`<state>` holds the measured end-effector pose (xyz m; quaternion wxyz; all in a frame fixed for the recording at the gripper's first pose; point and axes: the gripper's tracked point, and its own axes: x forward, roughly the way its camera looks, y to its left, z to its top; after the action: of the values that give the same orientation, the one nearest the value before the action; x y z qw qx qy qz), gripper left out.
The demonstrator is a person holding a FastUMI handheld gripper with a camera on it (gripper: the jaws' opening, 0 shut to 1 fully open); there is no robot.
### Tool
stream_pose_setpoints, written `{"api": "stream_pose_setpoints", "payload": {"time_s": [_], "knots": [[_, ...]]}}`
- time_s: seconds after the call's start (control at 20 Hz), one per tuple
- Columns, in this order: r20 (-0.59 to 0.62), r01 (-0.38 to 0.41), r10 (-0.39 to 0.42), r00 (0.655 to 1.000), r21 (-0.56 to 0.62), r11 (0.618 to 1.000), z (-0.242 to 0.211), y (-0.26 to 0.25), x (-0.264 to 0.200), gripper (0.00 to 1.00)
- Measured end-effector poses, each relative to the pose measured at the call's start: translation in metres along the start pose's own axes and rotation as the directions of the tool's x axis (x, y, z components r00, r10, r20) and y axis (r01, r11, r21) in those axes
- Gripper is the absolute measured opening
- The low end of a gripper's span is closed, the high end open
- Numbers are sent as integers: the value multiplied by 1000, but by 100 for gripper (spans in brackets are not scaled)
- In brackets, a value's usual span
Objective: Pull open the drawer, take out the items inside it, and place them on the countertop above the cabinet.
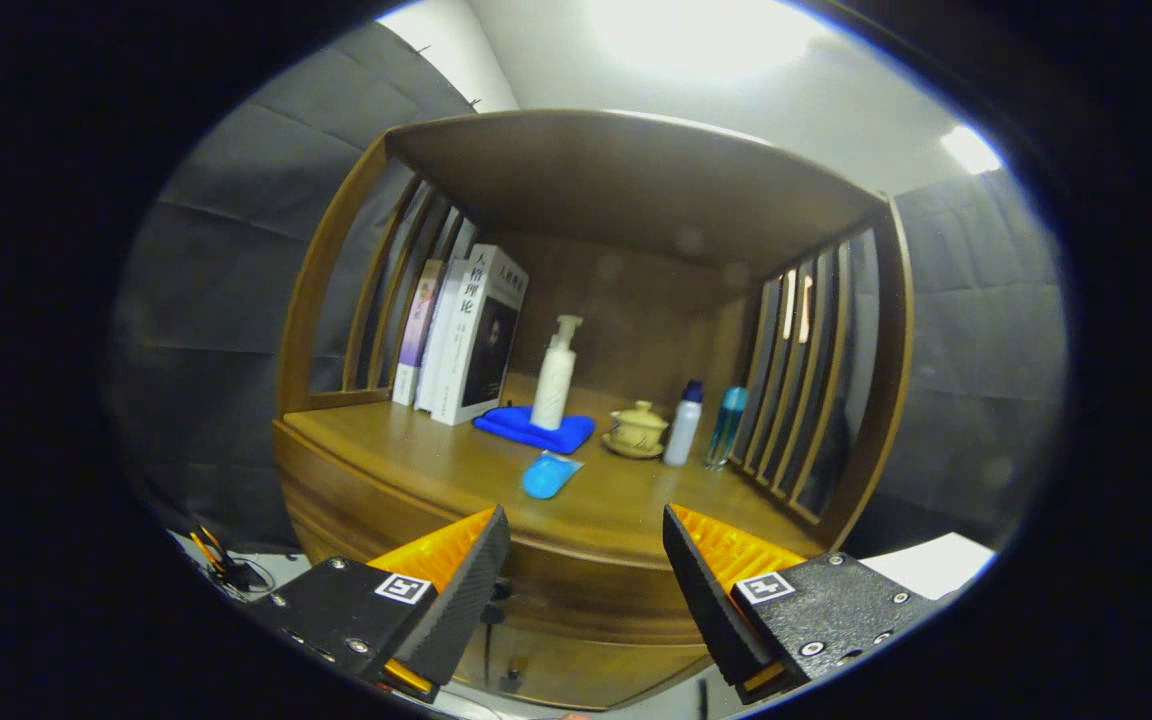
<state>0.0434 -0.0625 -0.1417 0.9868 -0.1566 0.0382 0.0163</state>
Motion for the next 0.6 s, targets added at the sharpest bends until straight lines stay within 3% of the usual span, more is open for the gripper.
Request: {"api": "stream_pose_setpoints", "payload": {"time_s": [0.2, 0.4, 0.6], "knots": [[46, -40, 42, 998, -40, 998, 33, -11, 4, 95], [112, -29, 40, 993, -95, 995, 66, -24, 0, 95], [107, 61, -56, 993, -43, 997, 96, -50, -10, 95]]}}
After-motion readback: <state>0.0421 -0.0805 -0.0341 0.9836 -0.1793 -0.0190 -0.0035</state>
